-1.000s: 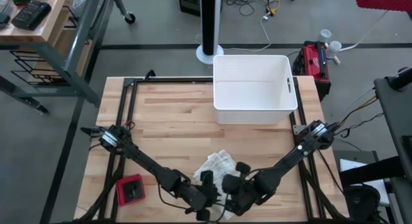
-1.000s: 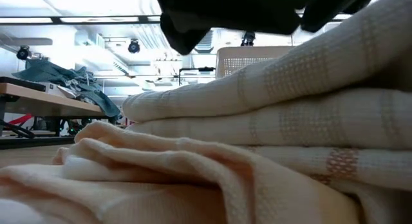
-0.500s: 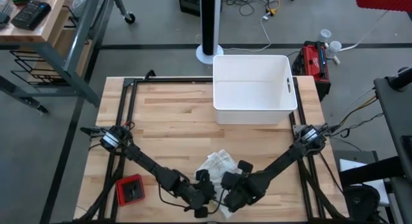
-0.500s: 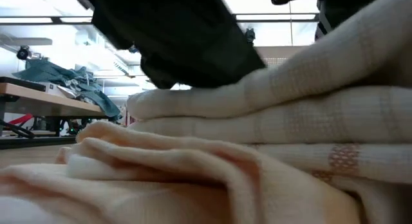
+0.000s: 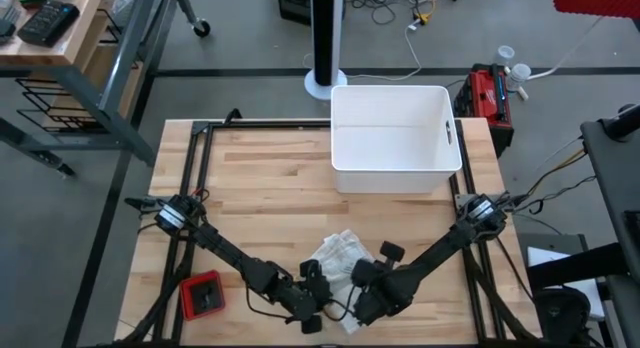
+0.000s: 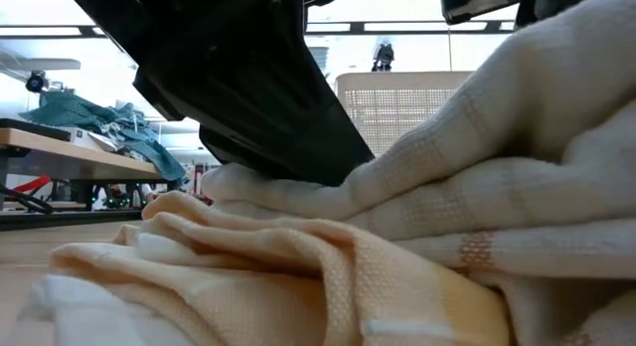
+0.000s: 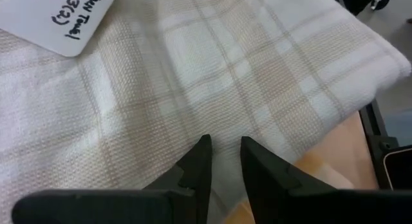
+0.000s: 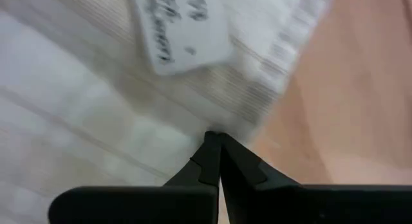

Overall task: Fold towel
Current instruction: Stack the light brown kitchen towel on top of the yellow kitchen towel

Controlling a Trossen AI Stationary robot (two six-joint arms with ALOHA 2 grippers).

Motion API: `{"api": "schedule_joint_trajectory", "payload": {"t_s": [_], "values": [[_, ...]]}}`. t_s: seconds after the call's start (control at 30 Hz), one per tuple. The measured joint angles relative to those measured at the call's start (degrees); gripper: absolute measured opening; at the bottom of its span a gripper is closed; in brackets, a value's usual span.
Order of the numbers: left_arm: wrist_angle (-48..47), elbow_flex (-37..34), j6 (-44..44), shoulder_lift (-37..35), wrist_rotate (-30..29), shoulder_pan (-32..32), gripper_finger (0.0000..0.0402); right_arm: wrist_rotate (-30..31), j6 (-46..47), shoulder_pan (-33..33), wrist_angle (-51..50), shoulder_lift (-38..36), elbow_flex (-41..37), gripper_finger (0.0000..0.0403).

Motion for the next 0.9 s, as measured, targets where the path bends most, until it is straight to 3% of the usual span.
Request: {"api": "schedule_joint_trajectory", "payload": {"t_s": [0.3,0.47,0.9], "values": [[-1.1,0.1,1.3,-1.2,2.7,-0.4,0.0075,1.0,2.6,0.4,-9.6,-2.3,0.0,0.0000],[-0.6,2.5,4.8,-3.0,2.7,-1.3,0.0075,3.9,2.9,1.5,-9.1,-7.4,0.0,0.0000],[-2.3,5.4,10.6,-3.1,-0.8,1.1,0.0075,7.6,-7.9,-0.3,10.3,-10.1,-1.1,0.0000]]}}
